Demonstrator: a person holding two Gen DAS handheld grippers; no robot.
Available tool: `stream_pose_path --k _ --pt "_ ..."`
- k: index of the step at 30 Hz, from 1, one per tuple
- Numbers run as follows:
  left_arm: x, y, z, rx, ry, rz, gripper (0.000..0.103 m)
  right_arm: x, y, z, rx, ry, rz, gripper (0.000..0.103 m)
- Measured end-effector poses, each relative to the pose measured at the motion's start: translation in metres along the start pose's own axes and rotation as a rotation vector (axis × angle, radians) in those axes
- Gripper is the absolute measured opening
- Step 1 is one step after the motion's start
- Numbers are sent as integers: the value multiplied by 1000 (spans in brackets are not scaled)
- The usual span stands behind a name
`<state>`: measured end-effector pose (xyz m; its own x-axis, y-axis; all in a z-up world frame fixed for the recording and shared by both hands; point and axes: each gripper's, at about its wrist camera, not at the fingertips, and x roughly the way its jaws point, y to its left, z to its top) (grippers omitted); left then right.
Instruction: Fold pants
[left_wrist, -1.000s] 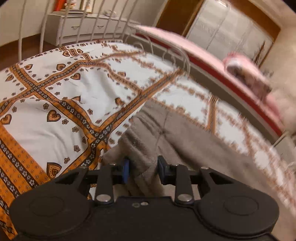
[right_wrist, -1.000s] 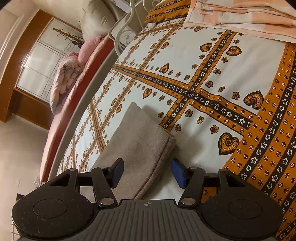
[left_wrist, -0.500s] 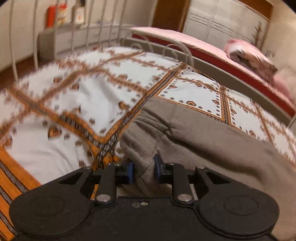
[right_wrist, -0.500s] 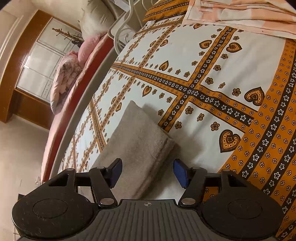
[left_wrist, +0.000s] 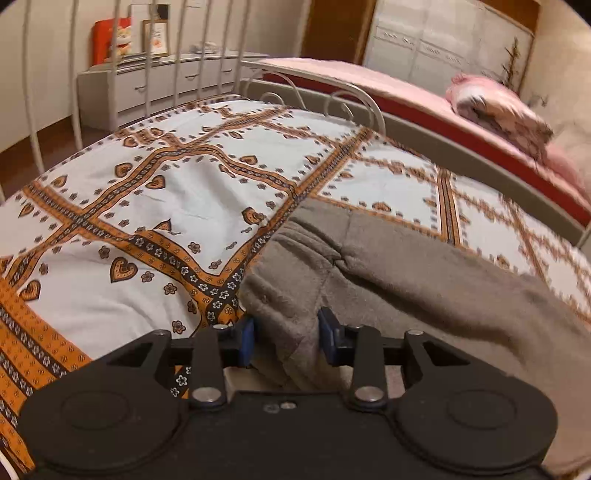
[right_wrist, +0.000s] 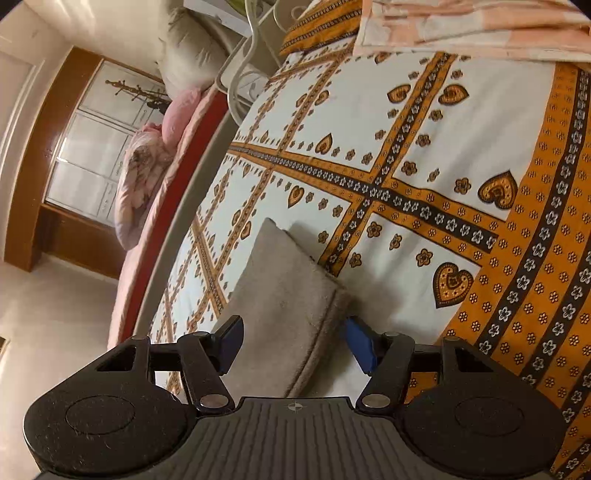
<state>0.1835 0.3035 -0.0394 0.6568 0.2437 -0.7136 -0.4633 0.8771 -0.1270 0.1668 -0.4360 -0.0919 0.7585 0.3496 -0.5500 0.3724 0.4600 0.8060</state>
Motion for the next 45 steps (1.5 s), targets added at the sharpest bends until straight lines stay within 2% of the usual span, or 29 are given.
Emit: stream_pose_path --k 2,5,8,10,11,14,17,20,24,25,27,28,30,33,35,36,37,39,42,45 --pt "1 1 2 -5 2 -13 22 2 0 0 1 4 -2 62" --pt "2 -1 3 6 2 -14 23 0 12 0 -70 -31 -1 62" --pt "3 1 3 -5 9 -20 23 13 16 -1 -119 -10 -51 59" --pt "3 2 3 -10 11 -25 23 15 19 -1 -145 -25 -84 30" --pt "3 3 3 -15 10 -29 23 15 21 -1 -156 -32 -94 26" --pt "3 5 2 -22 9 -38 23 18 22 -1 -167 -23 -101 26" --pt "3 6 2 -28 9 -44 23 24 15 -1 -127 -16 -132 26" --pt "3 6 2 -27 9 -43 23 24 12 0 -94 -23 -125 27" --pt "3 6 2 -26 10 -42 23 26 20 -1 -150 -22 -157 26" --pt "3 5 2 -23 9 -41 23 24 24 -1 -169 -35 -154 23" --pt "3 4 2 -15 9 -38 23 11 30 0 -162 -105 -86 23" --pt "4 3 1 -12 9 -37 23 11 31 0 -167 -115 -114 23" --pt "4 4 1 -13 9 -36 25 21 23 0 -150 -60 -182 23" --pt "3 5 2 -14 9 -33 28 21 17 3 -150 -59 -173 23" --pt "-1 4 2 -12 3 -23 36 12 14 3 -127 -69 -156 34" --pt "-3 5 2 -7 2 -17 39 3 11 3 -102 -90 -144 53" --pt "-7 5 2 3 1 -7 40 -5 8 1 -88 -111 -130 63" --pt "-21 5 2 16 -23 -5 40 -17 3 -1 -71 -106 -101 63" --pt "-44 -1 3 62 -116 1 40 -15 -8 -6 -23 -33 -77 63" --pt "-45 -9 5 50 -127 -104 40 -6 -8 -5 10 1 -28 63"
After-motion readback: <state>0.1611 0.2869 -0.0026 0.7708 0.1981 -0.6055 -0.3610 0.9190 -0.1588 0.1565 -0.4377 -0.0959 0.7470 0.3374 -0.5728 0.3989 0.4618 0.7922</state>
